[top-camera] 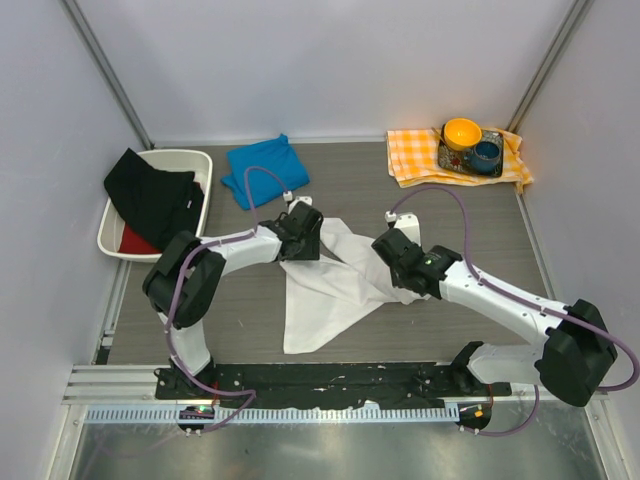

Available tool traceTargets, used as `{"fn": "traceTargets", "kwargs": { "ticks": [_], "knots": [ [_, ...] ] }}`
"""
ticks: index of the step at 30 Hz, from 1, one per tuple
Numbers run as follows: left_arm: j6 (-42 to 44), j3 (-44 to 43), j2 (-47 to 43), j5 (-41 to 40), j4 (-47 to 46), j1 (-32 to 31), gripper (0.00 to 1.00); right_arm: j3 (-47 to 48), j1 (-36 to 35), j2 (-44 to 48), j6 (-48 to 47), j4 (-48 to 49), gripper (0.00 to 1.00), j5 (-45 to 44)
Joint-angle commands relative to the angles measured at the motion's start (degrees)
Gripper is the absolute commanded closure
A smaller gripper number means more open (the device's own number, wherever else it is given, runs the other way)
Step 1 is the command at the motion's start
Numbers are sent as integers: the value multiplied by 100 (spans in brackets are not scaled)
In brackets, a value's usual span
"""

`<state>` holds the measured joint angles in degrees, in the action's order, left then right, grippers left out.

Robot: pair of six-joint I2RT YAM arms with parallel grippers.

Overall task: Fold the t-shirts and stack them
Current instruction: Flatten the tshirt out

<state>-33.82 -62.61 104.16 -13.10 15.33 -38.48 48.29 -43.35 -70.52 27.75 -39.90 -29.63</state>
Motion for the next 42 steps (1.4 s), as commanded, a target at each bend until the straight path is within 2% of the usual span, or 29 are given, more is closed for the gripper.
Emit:
{"fn": "traceTargets", "kwargs": {
  "ticks": [1, 4, 5, 7, 9, 10, 14, 17, 21, 24, 25, 28, 32, 36, 42],
  "knots": [
    [-19, -163, 526, 106, 251, 7, 45, -4, -24, 258, 38, 140, 99, -43],
    [-10, -278, 798, 10, 347, -19, 57, -39, -24, 293, 38, 149, 99, -43],
    [-2, -304, 851, -34, 374, -28, 66, -39, -24, 302, 55, 140, 99, -52],
    [34, -313, 869, -87, 400, -37, 77, -48, -24, 320, 55, 132, 99, -43],
    [42, -313, 861, -174, 444, -46, 97, -31, -24, 294, 55, 149, 99, -52],
    [51, -322, 852, -192, 470, -46, 100, -30, -24, 293, 47, 149, 99, -52],
    [16, -287, 580, -455, 654, -46, 100, 127, -24, 258, 64, 167, 99, -183],
    [-89, -304, 10, -895, 979, -37, 100, 451, -24, 442, 91, 272, 99, -534],
    [-309, -462, -1097, -1422, 1454, 16, 100, 1286, -24, 645, -129, 290, 99, -1176],
    [-309, -769, -2046, -1721, 1797, 60, 100, 1832, -24, 1039, -418, 622, 99, -1116],
    [-274, -970, -2519, -1792, 1867, 69, 100, 1937, -24, 1162, -672, 885, 99, -1037],
    [-116, -1366, -3189, -2011, 2131, 60, 100, 2560, -24, 1357, -1129, 941, 99, -853],
    [51, -1500, -4567, -2091, 1912, 69, 100, 3509, -24, 1576, -1526, 931, 99, -230],
    [306, -1912, -5245, -1873, 2141, 60, 100, 4196, -24, 1831, -1921, 949, 99, 692],
    [569, -1922, -6249, -1389, 1745, 69, 100, 5119, -24, 2218, -2177, 809, 99, 1670]
  ]
}}
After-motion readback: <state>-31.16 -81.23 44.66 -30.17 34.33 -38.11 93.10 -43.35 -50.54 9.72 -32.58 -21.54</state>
